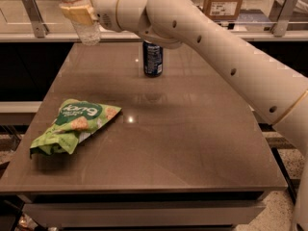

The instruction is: Pick water bottle

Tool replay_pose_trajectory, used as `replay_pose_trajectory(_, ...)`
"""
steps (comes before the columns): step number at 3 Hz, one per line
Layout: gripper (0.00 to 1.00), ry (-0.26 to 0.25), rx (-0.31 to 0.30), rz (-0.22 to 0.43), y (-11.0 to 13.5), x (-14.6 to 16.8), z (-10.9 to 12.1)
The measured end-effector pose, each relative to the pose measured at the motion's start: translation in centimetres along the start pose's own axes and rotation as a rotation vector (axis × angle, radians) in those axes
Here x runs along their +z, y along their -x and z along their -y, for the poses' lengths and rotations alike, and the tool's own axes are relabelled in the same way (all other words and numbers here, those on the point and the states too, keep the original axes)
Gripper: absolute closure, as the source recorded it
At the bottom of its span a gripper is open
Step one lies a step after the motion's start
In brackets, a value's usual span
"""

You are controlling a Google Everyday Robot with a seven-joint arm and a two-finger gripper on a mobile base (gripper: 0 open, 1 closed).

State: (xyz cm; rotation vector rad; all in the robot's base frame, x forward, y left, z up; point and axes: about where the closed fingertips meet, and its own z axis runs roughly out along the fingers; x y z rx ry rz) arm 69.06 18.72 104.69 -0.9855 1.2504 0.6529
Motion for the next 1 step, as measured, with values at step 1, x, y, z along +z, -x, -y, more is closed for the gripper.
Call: replay_pose_trajectory(1, 1.00, -0.004, -0.054, -0.003, 2.41, -0.20, 0.27)
